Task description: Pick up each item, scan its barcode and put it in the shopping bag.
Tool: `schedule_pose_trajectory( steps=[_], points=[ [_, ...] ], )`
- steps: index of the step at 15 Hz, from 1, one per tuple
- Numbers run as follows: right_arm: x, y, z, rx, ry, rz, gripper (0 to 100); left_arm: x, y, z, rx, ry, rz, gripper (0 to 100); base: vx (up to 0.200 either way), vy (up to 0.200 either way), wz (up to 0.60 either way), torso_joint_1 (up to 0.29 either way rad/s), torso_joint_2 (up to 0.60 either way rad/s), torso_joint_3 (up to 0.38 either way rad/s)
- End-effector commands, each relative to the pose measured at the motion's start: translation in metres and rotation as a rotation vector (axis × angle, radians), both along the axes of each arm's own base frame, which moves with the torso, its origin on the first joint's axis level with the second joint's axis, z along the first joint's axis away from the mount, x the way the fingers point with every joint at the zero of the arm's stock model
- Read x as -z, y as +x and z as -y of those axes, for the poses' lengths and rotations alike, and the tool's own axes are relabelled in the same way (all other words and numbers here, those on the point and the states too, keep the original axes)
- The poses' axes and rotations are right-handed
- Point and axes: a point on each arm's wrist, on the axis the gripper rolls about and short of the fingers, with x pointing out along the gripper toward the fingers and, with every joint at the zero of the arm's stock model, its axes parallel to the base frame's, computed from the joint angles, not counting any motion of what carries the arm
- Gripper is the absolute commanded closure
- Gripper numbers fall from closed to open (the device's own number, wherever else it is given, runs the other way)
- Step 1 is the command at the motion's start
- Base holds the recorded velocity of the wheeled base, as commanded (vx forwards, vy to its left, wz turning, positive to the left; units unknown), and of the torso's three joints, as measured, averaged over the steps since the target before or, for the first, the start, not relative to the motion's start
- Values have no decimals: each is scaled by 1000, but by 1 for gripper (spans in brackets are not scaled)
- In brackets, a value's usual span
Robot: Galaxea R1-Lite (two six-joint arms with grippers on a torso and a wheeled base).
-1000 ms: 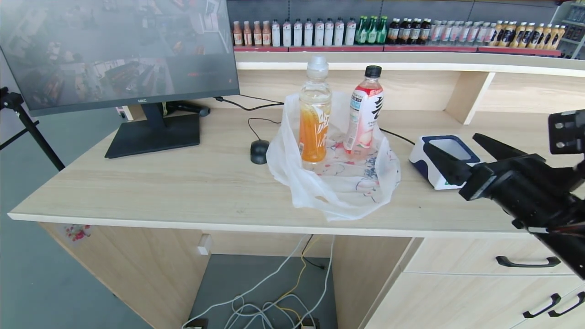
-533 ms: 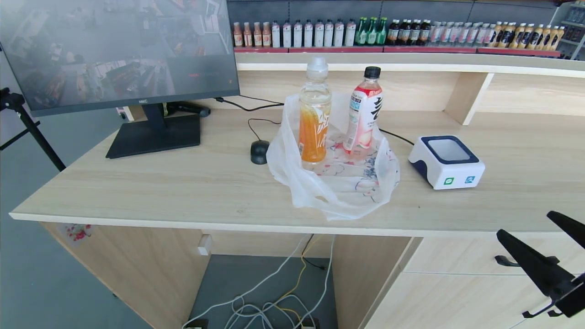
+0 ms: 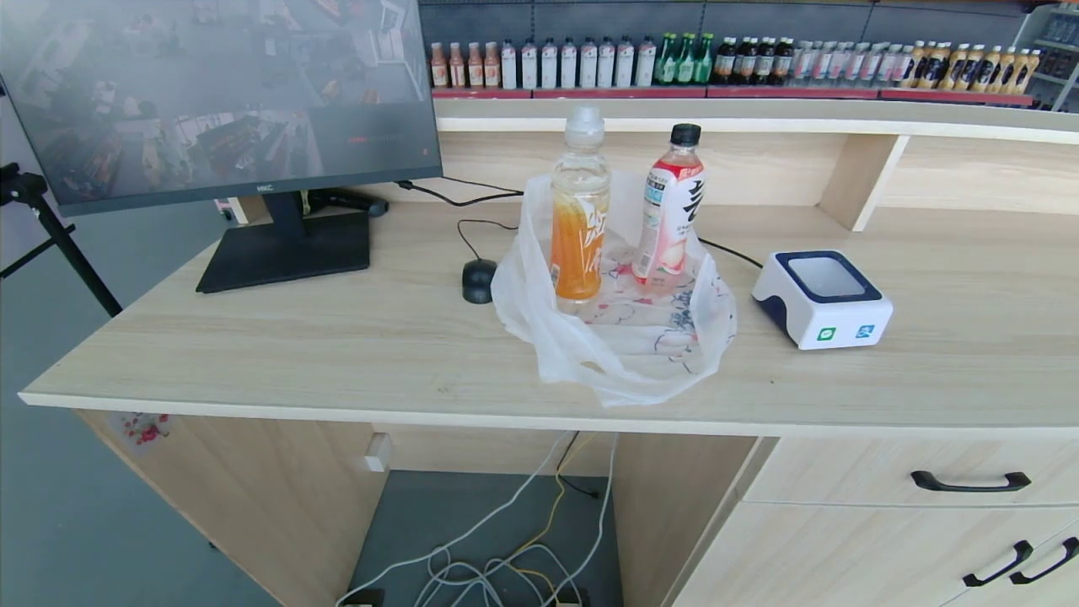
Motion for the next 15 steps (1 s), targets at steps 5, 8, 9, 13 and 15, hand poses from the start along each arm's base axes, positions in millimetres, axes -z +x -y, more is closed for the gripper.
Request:
schedule_pose_trajectory(
  steps=[5, 8, 9, 13, 15],
  points=[
    [18, -17, 4, 125, -9, -16, 0, 0, 0, 0, -1, 0, 1, 0, 0, 0, 0, 0, 0, 0],
    [19, -18, 3, 214, -4, -5, 0, 0, 0, 0, -1, 0, 1, 0, 0, 0, 0, 0, 0, 0],
    [19, -19, 3, 252, 7, 1, 0, 0, 0, 0, -1, -1, 1, 0, 0, 0, 0, 0, 0, 0],
    [21, -29, 2, 310, 40, 130, 0, 0, 0, 0, -1, -1, 1, 0, 0, 0, 0, 0, 0, 0],
    [21, -29, 2, 313, 66, 125, 0, 0, 0, 0, -1, -3, 1, 0, 0, 0, 0, 0, 0, 0]
  ],
)
